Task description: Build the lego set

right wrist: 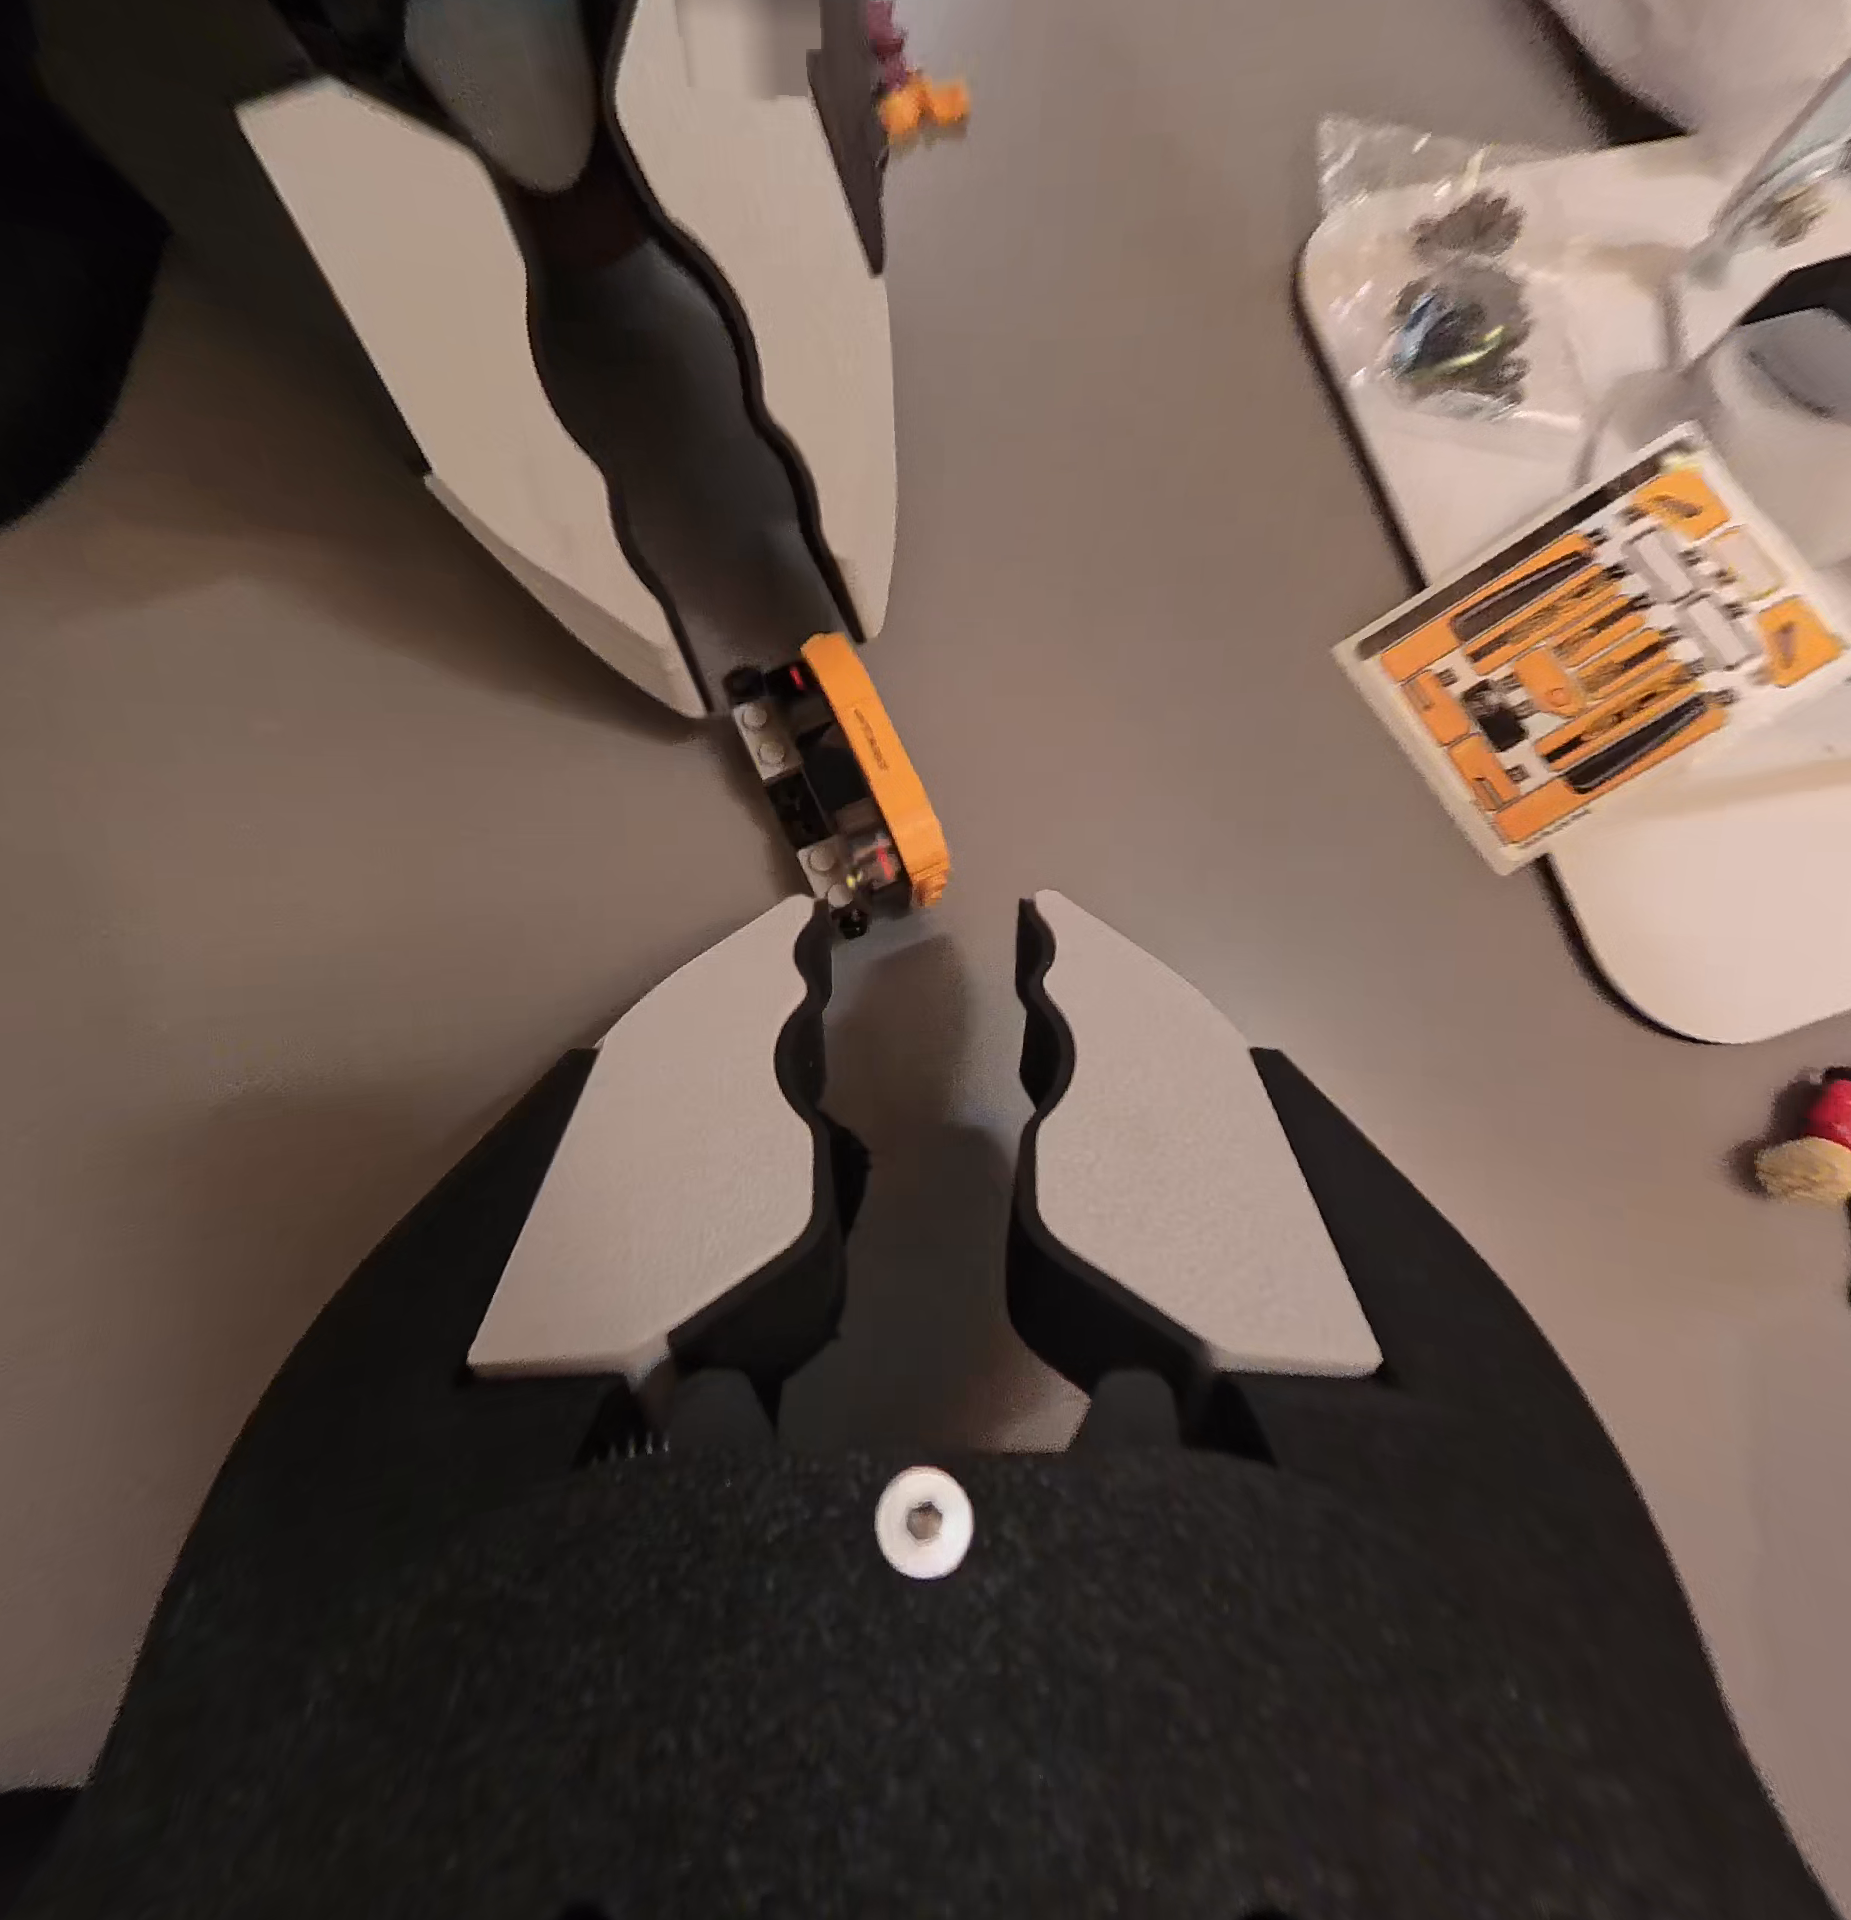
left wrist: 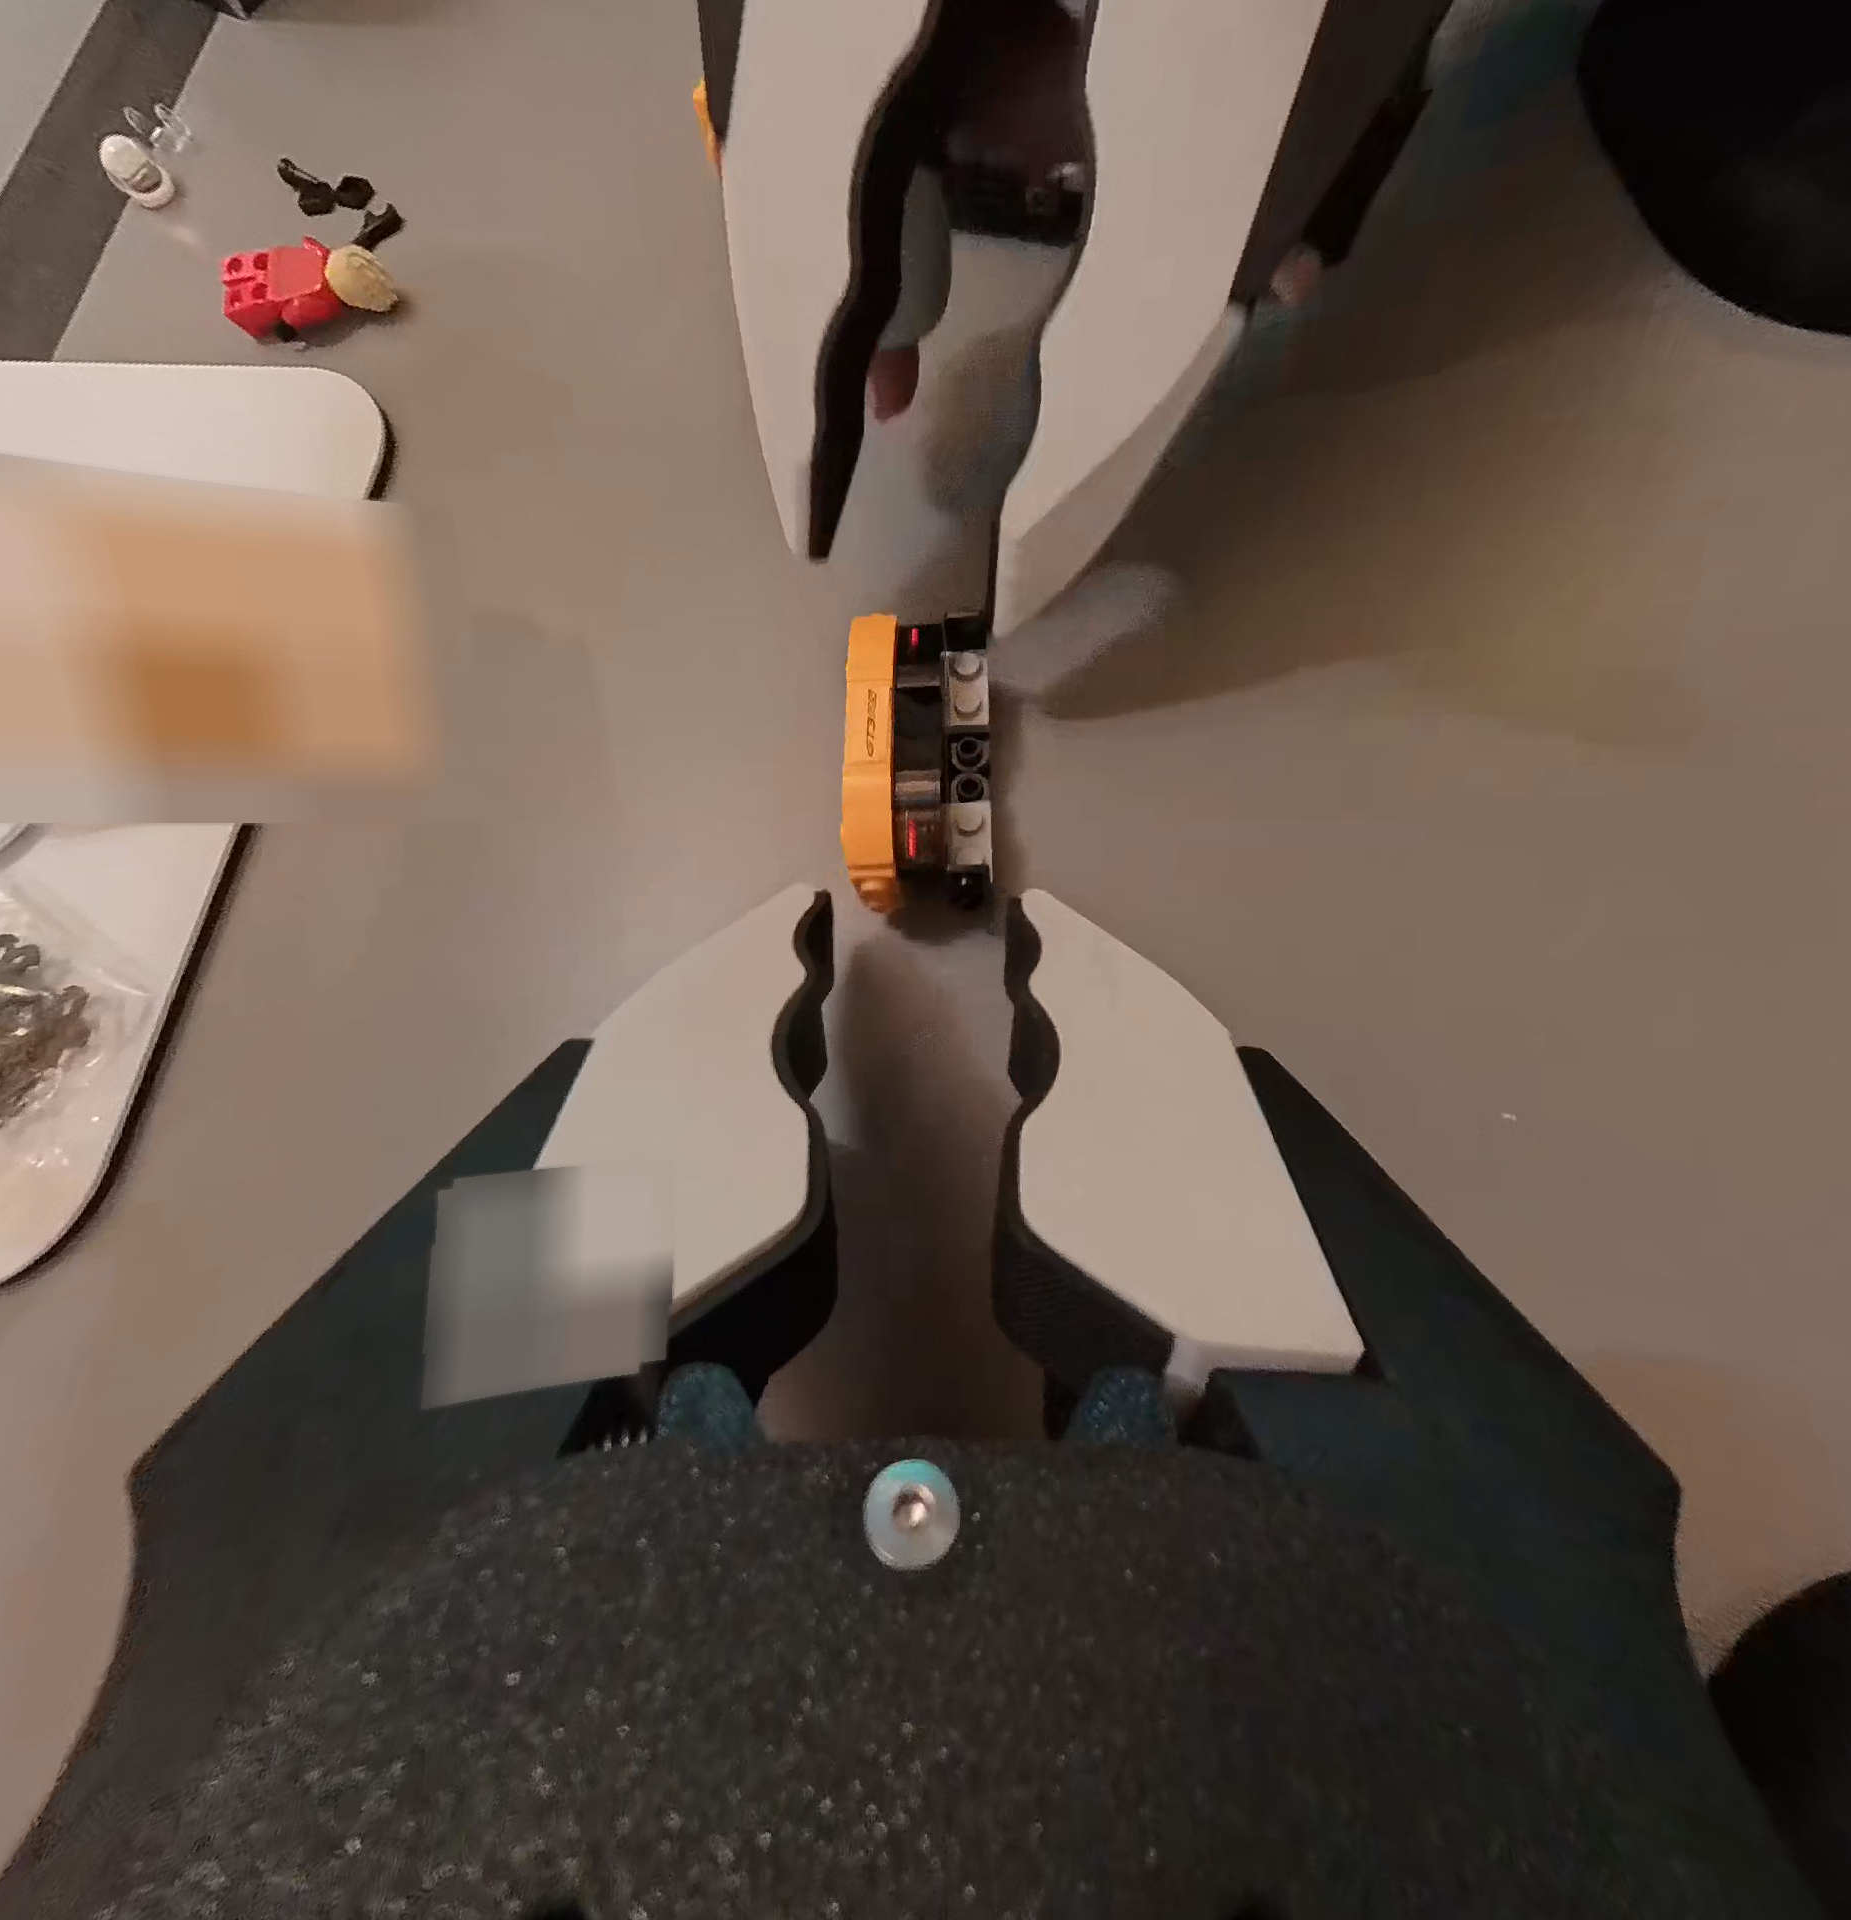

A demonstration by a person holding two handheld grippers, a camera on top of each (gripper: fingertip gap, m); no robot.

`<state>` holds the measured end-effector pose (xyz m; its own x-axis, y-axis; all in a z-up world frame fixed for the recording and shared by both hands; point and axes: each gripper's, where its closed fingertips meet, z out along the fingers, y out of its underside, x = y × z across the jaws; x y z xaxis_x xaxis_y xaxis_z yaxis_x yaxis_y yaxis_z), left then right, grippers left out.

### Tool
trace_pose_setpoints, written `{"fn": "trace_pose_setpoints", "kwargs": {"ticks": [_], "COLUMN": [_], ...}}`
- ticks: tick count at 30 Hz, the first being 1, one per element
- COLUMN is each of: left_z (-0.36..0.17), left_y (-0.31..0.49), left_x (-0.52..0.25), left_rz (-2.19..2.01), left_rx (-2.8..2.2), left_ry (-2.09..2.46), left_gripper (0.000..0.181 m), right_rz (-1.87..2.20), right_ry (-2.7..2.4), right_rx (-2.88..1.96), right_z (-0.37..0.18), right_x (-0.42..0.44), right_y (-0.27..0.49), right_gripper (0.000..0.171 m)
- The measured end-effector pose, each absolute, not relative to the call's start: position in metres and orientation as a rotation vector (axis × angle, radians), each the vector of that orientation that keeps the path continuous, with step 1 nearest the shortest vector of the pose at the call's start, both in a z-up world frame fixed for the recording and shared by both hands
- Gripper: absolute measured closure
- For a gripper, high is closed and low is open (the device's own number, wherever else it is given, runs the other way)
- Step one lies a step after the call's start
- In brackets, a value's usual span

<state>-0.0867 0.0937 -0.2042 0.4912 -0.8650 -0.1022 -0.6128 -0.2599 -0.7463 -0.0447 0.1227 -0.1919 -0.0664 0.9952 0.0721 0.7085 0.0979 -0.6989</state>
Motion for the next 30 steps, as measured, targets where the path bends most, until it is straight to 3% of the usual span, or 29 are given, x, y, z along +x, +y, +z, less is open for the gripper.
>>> {"fn": "trace_pose_setpoints", "kwargs": {"ticks": [5,8,12,18,30], "left_z": [-0.172,-0.119,-0.068,-0.051,-0.07], "left_y": [0.096,0.102,0.097,0.09,0.099], "left_x": [-0.102,-0.115,-0.139,-0.168,-0.192], "left_rz": [-0.359,-0.315,-0.32,-0.153,-0.102], "left_rx": [-1.906,-1.734,-1.578,-1.472,-1.529], "left_ry": [1.073,0.78,0.391,0.205,0.15], "left_gripper": [0.153,0.181,0.181,0.181,0.181], "right_rz": [0.693,0.662,0.562,0.463,0.475], "right_ry": [-1.393,-1.003,-0.781,-0.61,-0.521], "right_rx": [-1.585,-1.494,-1.389,-1.32,-1.354], "right_z": [-0.128,-0.066,-0.006,0.061,0.061], "right_x": [-0.042,-0.023,-0.011,-0.033,-0.069], "right_y": [0.162,0.205,0.24,0.281,0.347], "right_gripper": [0.135,0.145,0.171,0.171,0.171]}}
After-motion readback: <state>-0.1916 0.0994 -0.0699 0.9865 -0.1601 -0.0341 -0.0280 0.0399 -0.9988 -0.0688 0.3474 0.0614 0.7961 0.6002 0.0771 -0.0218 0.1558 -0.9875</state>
